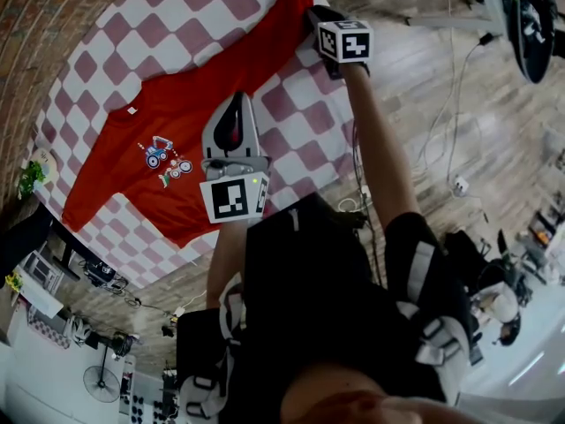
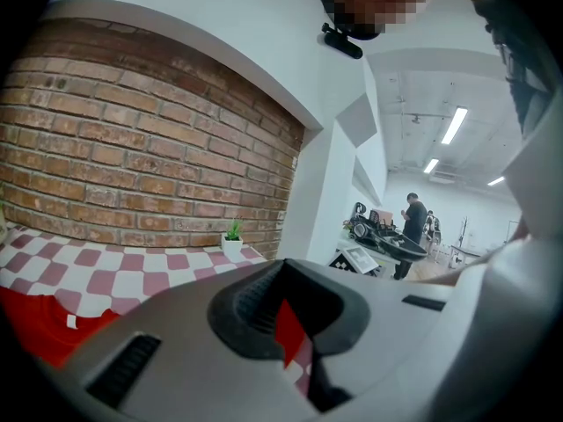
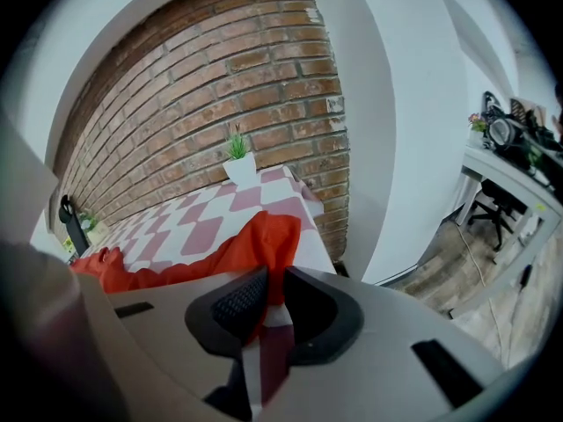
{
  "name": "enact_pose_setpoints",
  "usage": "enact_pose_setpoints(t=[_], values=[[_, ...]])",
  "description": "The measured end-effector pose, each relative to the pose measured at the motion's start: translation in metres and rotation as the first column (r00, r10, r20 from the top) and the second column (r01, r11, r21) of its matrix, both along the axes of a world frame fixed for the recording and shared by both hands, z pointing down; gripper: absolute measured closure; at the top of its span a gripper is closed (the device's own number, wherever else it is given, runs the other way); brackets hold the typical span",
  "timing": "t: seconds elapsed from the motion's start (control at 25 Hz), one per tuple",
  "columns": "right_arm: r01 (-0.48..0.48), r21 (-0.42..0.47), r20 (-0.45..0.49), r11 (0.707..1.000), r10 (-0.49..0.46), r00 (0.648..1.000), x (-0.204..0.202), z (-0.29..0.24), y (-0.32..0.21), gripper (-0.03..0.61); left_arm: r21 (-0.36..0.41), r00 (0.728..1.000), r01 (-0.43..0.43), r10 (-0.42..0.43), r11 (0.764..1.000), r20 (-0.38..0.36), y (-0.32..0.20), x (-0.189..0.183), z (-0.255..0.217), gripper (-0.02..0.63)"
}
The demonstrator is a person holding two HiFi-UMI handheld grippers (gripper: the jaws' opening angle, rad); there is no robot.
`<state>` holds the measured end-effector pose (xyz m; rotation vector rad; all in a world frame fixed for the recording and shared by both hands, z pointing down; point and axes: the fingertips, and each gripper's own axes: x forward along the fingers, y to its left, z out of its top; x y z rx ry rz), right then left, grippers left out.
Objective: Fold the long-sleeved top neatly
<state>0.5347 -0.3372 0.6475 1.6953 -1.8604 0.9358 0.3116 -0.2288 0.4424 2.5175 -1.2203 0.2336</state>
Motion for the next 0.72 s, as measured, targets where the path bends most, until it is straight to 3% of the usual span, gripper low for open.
enact_pose_setpoints(t=[0.24,0.52,0.72], values=[[0.000,-0.046,0.082,0.999,0.003,0.997,-0.002,0.003,0.000,0.542,-0.002,1.000,0.006,-0.006,1.000,-0.008,0.002,-0.002,-0.001,0.611],[0.007,0.002,-0.008,1.000,-0.007,1.000,0.009,-0.024,0.006,0.563,0.013,1.000,0.012,-0.012,1.000,-0.012,0.007,-0.006,-0.010,0.611],[0.064,0.060,-0.102,0.996,-0.057,0.993,0.008,-0.056,0.016,0.565,0.034,0.999,0.030,-0.029,0.999,-0.019,0.015,-0.012,-0.026,0.611]])
